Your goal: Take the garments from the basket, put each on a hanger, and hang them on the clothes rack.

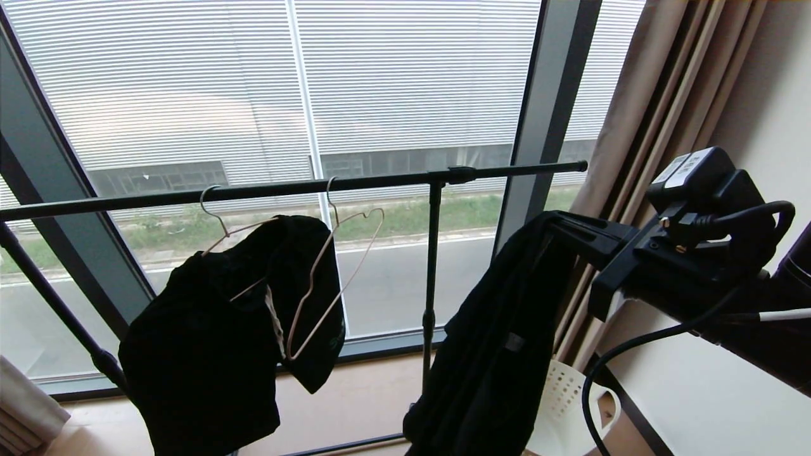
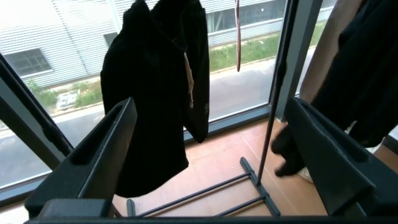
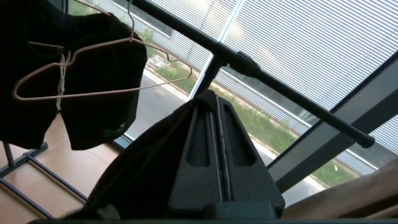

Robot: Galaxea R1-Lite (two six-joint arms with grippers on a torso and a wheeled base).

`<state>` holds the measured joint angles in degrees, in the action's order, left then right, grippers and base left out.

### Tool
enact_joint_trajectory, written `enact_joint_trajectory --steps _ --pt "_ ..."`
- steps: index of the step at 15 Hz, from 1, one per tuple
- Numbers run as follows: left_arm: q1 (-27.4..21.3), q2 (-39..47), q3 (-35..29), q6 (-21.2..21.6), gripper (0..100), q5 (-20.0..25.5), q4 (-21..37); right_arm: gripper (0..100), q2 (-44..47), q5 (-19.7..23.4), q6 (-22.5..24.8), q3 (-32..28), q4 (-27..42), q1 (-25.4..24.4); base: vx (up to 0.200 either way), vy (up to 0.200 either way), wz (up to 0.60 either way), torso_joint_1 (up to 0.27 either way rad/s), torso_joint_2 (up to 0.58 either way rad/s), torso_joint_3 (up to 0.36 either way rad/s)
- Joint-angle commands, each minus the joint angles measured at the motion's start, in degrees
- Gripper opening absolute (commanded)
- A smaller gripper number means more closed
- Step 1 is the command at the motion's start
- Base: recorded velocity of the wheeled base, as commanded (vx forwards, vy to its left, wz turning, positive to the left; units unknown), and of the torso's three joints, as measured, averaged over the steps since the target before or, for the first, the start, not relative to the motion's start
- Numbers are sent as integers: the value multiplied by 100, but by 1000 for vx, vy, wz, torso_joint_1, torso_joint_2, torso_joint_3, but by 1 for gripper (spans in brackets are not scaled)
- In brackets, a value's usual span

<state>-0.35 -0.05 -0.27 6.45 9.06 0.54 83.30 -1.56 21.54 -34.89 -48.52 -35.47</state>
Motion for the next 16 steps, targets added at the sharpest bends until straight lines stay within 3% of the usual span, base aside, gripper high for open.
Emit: enact_joint_trajectory --steps 1,6,9,16 --pt "0 5 0 6 100 0 -1 0 -7 -2 8 8 9 -3 -200 0 0 12 7 -2" --pt "0 5 0 6 100 0 -1 0 2 -11 8 -18 9 -3 0 0 0 0 0 0" --pt "0 5 0 6 100 0 -1 0 -15 -2 8 0 0 49 0 0 600 11 4 -4" --pt "0 5 0 6 100 -9 8 0 20 -46 17 -18 9 67 0 0 0 0 0 0"
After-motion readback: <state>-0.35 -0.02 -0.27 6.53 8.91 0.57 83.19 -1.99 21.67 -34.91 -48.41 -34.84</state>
